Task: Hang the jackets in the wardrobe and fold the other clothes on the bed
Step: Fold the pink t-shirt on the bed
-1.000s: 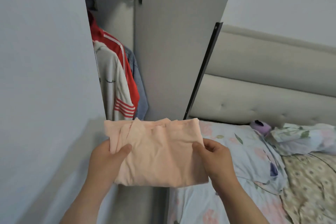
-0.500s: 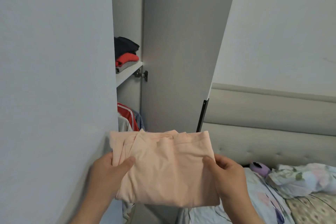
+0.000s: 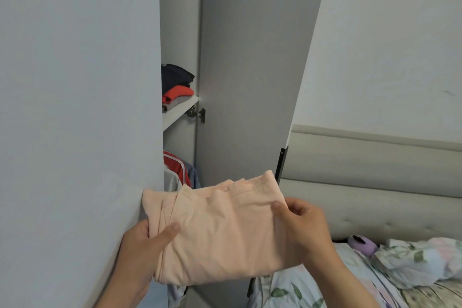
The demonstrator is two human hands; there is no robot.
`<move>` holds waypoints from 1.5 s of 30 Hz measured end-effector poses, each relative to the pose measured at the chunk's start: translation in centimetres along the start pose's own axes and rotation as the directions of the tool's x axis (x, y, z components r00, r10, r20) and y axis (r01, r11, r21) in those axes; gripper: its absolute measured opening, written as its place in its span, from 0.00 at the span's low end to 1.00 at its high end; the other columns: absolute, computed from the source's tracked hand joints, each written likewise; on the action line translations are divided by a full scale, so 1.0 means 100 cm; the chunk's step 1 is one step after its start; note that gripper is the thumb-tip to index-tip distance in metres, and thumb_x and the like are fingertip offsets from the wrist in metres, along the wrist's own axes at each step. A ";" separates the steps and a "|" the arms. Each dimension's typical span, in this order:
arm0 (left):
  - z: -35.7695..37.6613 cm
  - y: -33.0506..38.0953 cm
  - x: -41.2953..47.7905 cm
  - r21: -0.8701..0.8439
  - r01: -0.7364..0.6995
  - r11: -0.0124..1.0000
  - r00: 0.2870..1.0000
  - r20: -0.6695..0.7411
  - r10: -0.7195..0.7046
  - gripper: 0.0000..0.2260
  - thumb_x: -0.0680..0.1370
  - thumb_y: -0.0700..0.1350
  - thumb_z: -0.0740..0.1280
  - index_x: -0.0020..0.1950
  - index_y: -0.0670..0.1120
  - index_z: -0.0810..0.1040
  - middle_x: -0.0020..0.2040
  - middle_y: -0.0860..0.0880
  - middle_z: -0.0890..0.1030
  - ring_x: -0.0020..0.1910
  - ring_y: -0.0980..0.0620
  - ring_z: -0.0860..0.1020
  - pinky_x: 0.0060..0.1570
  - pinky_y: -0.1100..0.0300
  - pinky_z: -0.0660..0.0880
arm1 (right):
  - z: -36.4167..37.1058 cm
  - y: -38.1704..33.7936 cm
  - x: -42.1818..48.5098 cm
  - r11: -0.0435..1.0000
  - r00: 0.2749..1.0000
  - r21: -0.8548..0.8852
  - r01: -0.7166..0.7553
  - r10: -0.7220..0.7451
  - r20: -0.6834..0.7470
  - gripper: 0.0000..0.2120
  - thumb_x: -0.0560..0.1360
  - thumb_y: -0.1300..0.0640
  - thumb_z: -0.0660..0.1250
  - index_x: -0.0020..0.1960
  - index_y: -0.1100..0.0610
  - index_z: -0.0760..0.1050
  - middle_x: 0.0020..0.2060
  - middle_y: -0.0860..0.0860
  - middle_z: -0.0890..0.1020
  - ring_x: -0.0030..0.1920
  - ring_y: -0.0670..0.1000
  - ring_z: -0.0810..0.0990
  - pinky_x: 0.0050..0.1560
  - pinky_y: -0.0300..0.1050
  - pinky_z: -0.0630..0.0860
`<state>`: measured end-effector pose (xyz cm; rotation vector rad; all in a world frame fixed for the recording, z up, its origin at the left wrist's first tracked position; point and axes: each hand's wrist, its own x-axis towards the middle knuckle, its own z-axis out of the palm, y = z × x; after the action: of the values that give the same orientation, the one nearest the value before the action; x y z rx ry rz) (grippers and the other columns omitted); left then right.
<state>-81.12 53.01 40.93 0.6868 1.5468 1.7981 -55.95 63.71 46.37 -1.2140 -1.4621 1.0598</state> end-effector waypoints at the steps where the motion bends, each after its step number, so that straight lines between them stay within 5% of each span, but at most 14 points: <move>1: 0.004 -0.002 0.003 -0.015 0.004 1.000 1.000 -0.018 -0.005 0.03 0.73 0.37 0.73 0.45 0.43 0.83 0.42 0.47 0.87 0.43 0.48 0.85 0.40 0.53 0.79 | 0.001 0.000 0.005 1.000 1.000 -0.015 0.003 -0.003 0.014 0.11 0.74 0.58 0.70 0.38 0.45 0.85 0.35 0.44 0.86 0.34 0.40 0.83 0.30 0.32 0.74; 8: 0.058 0.007 0.037 0.072 -0.094 0.993 0.983 -0.154 0.104 0.09 0.71 0.42 0.76 0.41 0.57 0.85 0.39 0.52 0.86 0.40 0.50 0.84 0.44 0.49 0.80 | 0.006 -0.008 0.077 0.993 0.994 -0.061 0.104 -0.101 0.041 0.13 0.73 0.57 0.70 0.40 0.38 0.83 0.36 0.40 0.86 0.37 0.39 0.83 0.36 0.37 0.75; 13: 0.089 0.036 0.090 0.234 -0.154 0.960 0.910 -0.346 0.230 0.07 0.68 0.41 0.78 0.35 0.47 0.81 0.30 0.53 0.83 0.36 0.49 0.80 0.33 0.60 0.76 | 0.014 -0.035 0.151 0.972 0.974 -0.065 0.224 -0.224 0.014 0.14 0.73 0.54 0.70 0.41 0.33 0.81 0.35 0.36 0.84 0.36 0.36 0.81 0.32 0.34 0.74; 18: 0.120 0.074 0.130 0.349 -0.182 0.920 0.822 -0.459 0.336 0.17 0.61 0.50 0.79 0.32 0.38 0.78 0.31 0.35 0.79 0.30 0.46 0.73 0.31 0.58 0.67 | 0.029 -0.073 0.216 0.902 0.914 -0.154 0.404 -0.404 0.032 0.17 0.72 0.50 0.69 0.43 0.24 0.76 0.33 0.29 0.81 0.38 0.30 0.78 0.32 0.32 0.72; 21: 0.133 0.095 0.148 0.375 -0.197 0.906 0.777 -0.504 0.378 0.15 0.60 0.44 0.83 0.29 0.44 0.78 0.23 0.46 0.78 0.24 0.51 0.71 0.24 0.71 0.66 | 0.039 -0.086 0.251 0.868 0.886 -0.185 0.461 -0.464 0.030 0.19 0.72 0.49 0.69 0.41 0.21 0.73 0.33 0.26 0.79 0.39 0.27 0.76 0.33 0.31 0.69; 25: 0.134 0.114 0.165 0.370 -0.251 0.895 0.754 -0.505 0.420 0.10 0.67 0.38 0.78 0.33 0.49 0.80 0.24 0.58 0.79 0.25 0.66 0.76 0.28 0.76 0.68 | 0.062 -0.093 0.282 0.847 0.857 -0.125 0.516 -0.512 0.067 0.14 0.72 0.49 0.68 0.46 0.27 0.76 0.35 0.29 0.80 0.41 0.30 0.77 0.33 0.33 0.71; 29: 0.128 0.130 0.179 0.345 -0.309 0.886 0.722 -0.521 0.455 0.08 0.68 0.40 0.77 0.35 0.49 0.81 0.26 0.60 0.80 0.27 0.66 0.76 0.29 0.77 0.69 | 0.082 -0.101 0.299 0.826 0.829 -0.073 0.559 -0.555 0.064 0.12 0.73 0.50 0.67 0.48 0.32 0.77 0.35 0.32 0.82 0.39 0.35 0.79 0.41 0.34 0.74; 34: 0.131 0.142 0.190 0.351 -0.298 0.887 0.699 -0.553 0.454 0.10 0.69 0.43 0.77 0.33 0.52 0.77 0.25 0.67 0.77 0.35 0.58 0.76 0.28 0.69 0.71 | 0.093 -0.107 0.305 0.818 0.819 -0.046 0.573 -0.573 0.015 0.09 0.74 0.52 0.68 0.46 0.36 0.79 0.35 0.35 0.83 0.38 0.38 0.80 0.33 0.42 0.75; 36: 0.133 0.143 0.191 0.326 -0.306 0.894 0.695 -0.565 0.444 0.11 0.69 0.44 0.77 0.33 0.53 0.76 0.25 0.67 0.77 0.35 0.57 0.75 0.31 0.62 0.68 | 0.095 -0.108 0.305 0.812 0.813 -0.040 0.582 -0.582 0.000 0.08 0.74 0.53 0.68 0.43 0.38 0.80 0.35 0.35 0.83 0.38 0.38 0.80 0.33 0.41 0.74; 41: 0.143 0.150 0.192 0.298 -0.373 0.879 0.622 -0.623 0.475 0.11 0.69 0.46 0.77 0.34 0.53 0.75 0.31 0.59 0.78 0.34 0.59 0.75 0.31 0.64 0.65 | 0.105 -0.121 0.310 0.797 0.798 0.035 0.602 -0.601 -0.045 0.11 0.75 0.56 0.69 0.39 0.40 0.81 0.36 0.33 0.82 0.40 0.36 0.80 0.35 0.27 0.71; 45: 0.143 0.166 0.198 0.319 -0.452 0.833 0.536 -0.649 0.539 0.09 0.66 0.51 0.75 0.35 0.51 0.76 0.31 0.58 0.79 0.35 0.58 0.76 0.33 0.63 0.67 | 0.123 -0.147 0.322 0.756 0.769 0.139 0.639 -0.634 -0.088 0.12 0.76 0.58 0.69 0.39 0.42 0.80 0.37 0.34 0.82 0.38 0.36 0.79 0.34 0.27 0.71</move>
<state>-85.55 75.89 59.08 0.5158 2.1250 2.6625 -73.35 92.80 62.32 -0.5288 -1.5618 0.6536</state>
